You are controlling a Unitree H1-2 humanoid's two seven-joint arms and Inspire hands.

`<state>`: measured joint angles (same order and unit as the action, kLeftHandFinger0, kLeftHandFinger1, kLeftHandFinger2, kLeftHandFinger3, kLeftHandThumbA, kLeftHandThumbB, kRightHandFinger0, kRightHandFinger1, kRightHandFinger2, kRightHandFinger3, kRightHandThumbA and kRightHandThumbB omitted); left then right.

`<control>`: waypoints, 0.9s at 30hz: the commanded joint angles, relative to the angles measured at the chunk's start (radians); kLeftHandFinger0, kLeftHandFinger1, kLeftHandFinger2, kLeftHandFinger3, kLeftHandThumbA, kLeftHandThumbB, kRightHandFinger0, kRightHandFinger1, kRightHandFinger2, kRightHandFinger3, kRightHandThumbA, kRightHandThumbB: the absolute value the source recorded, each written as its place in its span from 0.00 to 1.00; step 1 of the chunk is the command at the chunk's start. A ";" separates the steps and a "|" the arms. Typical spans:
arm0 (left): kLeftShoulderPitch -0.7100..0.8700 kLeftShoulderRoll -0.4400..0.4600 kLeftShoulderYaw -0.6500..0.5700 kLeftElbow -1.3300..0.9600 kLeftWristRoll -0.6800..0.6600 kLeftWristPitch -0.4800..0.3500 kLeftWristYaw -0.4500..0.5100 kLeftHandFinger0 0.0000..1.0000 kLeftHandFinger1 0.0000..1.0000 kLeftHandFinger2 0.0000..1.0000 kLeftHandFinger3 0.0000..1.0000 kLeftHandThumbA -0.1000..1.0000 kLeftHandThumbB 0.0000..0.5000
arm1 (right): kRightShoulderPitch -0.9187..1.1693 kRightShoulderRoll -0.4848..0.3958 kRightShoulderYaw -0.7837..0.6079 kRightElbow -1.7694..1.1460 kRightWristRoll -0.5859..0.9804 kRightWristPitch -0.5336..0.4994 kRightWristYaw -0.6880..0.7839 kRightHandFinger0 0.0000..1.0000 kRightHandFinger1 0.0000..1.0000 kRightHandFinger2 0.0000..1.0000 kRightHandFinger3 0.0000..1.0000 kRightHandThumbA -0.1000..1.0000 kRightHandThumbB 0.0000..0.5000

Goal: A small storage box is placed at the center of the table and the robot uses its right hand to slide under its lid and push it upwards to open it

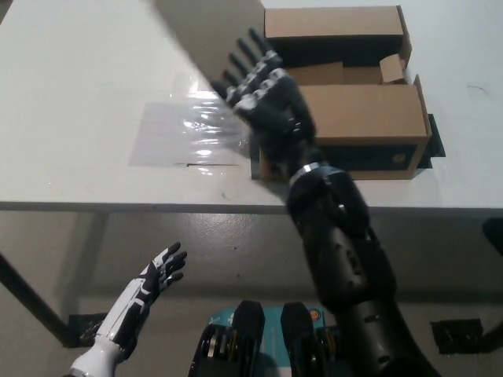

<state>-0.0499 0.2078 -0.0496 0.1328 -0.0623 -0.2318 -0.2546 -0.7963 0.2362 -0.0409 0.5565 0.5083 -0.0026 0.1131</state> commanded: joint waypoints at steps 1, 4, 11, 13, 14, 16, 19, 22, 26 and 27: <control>-0.023 0.012 -0.003 -0.032 -0.006 -0.011 -0.014 1.00 1.00 1.00 1.00 1.00 0.78 | -0.075 0.028 0.060 0.034 -0.117 -0.063 0.015 1.00 1.00 1.00 1.00 1.00 0.58; -0.025 0.015 -0.003 -0.034 -0.008 -0.010 -0.016 1.00 1.00 1.00 1.00 1.00 0.76 | -0.077 0.025 0.112 0.070 -0.179 -0.099 0.024 1.00 1.00 1.00 1.00 1.00 0.57; -0.033 0.021 -0.005 -0.034 0.001 -0.015 -0.015 1.00 1.00 1.00 1.00 1.00 0.78 | -0.053 0.032 0.126 0.064 -0.179 -0.064 0.035 1.00 1.00 1.00 1.00 1.00 0.58; -0.036 0.022 -0.005 -0.024 0.003 -0.015 -0.015 1.00 1.00 1.00 1.00 1.00 0.81 | -0.053 0.029 0.123 0.060 -0.179 -0.061 0.038 1.00 1.00 1.00 1.00 1.00 0.62; -0.035 0.021 -0.005 -0.028 0.003 -0.012 -0.014 1.00 1.00 1.00 1.00 1.00 0.82 | -0.052 0.028 0.123 0.053 -0.180 -0.055 0.038 1.00 1.00 1.00 1.00 1.00 0.60; -0.032 0.023 -0.006 -0.033 0.012 -0.011 -0.011 1.00 1.00 1.00 1.00 1.00 0.81 | -0.054 0.024 0.125 0.038 -0.189 -0.019 0.028 1.00 1.00 1.00 1.00 1.00 0.65; -0.032 0.027 -0.008 -0.030 0.017 -0.013 -0.012 1.00 1.00 1.00 1.00 1.00 0.82 | -0.046 0.032 0.111 0.000 -0.164 0.037 0.021 1.00 1.00 1.00 1.00 1.00 0.60; -0.029 0.024 -0.007 -0.028 0.015 -0.015 -0.010 1.00 1.00 1.00 1.00 1.00 0.82 | -0.036 0.037 0.111 -0.051 -0.161 0.078 0.014 1.00 1.00 1.00 1.00 1.00 0.58; -0.030 0.024 -0.007 -0.027 0.012 -0.011 -0.012 1.00 1.00 1.00 1.00 1.00 0.82 | -0.036 0.020 0.161 -0.117 -0.256 0.146 -0.029 1.00 1.00 1.00 1.00 1.00 0.54; -0.028 0.023 -0.008 -0.026 0.013 -0.015 -0.012 1.00 1.00 1.00 1.00 1.00 0.82 | -0.034 0.019 0.165 -0.124 -0.267 0.169 -0.038 1.00 1.00 1.00 1.00 1.00 0.49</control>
<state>-0.0675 0.2176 -0.0525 0.1266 -0.0525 -0.2314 -0.2546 -0.7948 0.2419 0.0915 0.5016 0.3157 0.0737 0.1086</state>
